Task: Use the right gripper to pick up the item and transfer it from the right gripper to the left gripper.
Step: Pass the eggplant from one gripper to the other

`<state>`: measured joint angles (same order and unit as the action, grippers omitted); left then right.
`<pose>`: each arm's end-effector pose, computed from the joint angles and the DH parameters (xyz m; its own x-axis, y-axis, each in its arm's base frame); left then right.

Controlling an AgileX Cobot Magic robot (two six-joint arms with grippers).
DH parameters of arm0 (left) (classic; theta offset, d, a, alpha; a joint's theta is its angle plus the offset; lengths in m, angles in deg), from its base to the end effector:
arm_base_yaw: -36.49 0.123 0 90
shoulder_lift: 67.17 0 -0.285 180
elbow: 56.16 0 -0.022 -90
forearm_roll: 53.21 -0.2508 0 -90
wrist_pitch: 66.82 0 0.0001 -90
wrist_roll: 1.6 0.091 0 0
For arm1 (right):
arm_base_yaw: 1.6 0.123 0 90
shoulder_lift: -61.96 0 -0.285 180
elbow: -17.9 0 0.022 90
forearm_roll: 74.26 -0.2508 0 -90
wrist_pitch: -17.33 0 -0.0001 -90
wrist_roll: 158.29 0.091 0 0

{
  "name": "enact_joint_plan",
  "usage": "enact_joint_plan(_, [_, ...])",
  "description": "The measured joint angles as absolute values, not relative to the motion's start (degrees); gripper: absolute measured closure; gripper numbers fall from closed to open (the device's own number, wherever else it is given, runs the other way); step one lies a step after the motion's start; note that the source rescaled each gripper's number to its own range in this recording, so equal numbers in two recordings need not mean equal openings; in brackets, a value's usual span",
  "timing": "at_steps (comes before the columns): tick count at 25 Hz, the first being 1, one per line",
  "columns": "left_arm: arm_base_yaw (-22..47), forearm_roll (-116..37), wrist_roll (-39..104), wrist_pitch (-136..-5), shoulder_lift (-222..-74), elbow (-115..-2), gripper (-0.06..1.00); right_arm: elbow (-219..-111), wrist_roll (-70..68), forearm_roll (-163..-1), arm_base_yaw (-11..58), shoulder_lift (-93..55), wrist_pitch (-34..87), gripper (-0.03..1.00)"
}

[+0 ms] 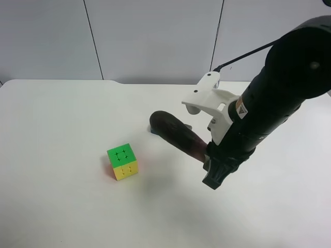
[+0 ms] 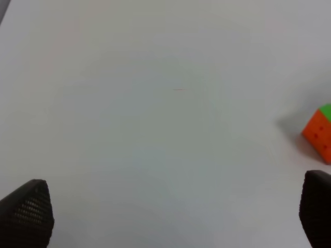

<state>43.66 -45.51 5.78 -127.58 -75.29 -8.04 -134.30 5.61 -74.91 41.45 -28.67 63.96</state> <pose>-0.0039 -0.0112 0.2801 -0.4474 0.0066 -0.8943 0.0077 1.0000 0.0035 0.1877 0.1763 0.2200 -0.4953 -0.8319 -0.2504 -0.8493 0.5243 -0.0619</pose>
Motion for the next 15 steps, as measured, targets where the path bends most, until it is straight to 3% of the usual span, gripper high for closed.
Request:
enact_joint_plan(7, [43.5, -38.3, 9.6, -127.5, -83.7, -8.0, 0.07, -134.3, 4.2, -74.8, 41.6, -25.0, 63.1, 0.97])
enact_joint_plan(15, [37.4, -26.5, 17.5, -127.0, -89.3, -8.0, 0.37, -134.3, 1.2, -76.5, 41.6, -22.3, 62.6, 0.97])
